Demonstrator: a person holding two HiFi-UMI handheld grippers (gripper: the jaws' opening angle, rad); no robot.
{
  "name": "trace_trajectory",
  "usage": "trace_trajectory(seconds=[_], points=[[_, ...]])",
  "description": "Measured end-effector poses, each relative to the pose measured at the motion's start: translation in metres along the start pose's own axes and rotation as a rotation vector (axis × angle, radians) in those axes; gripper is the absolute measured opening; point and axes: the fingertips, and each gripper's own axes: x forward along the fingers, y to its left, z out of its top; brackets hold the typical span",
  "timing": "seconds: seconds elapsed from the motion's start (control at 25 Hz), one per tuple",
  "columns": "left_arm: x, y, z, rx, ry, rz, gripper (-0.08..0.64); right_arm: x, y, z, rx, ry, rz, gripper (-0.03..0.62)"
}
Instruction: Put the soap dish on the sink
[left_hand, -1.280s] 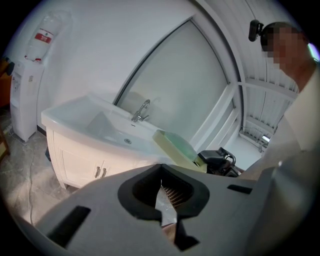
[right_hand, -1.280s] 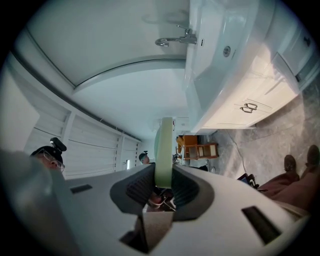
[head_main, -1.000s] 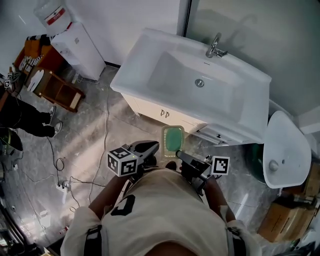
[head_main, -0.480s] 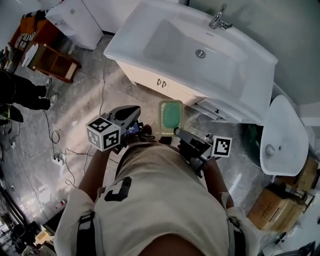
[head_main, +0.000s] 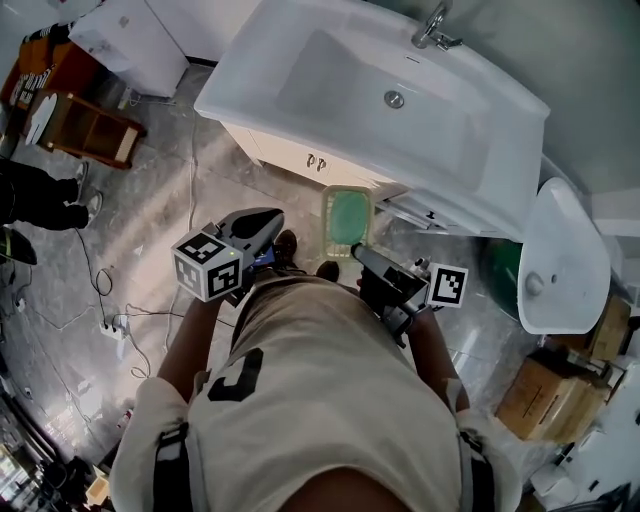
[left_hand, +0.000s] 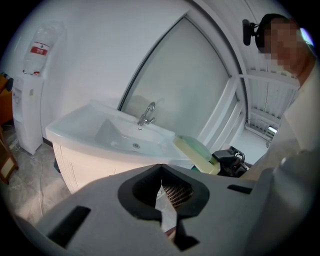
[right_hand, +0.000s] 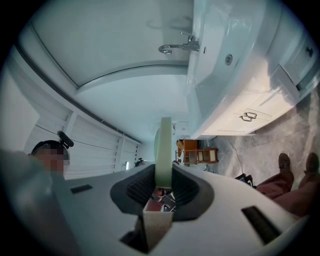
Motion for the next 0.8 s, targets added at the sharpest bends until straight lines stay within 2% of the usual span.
trace_trajectory(seconds=[0.16, 0.8], points=[[0.005, 0.009, 0.003, -0.003, 0.018, -0.052, 0.020, 0.022, 0.001, 0.007, -0.016, -0.004, -0.009, 0.091], [-0.001, 0.078, 0.036, -0.010, 0.030, -0.111, 0.020, 0.080, -0.011, 0.037, -0.011, -0.082, -0.095, 0.089]])
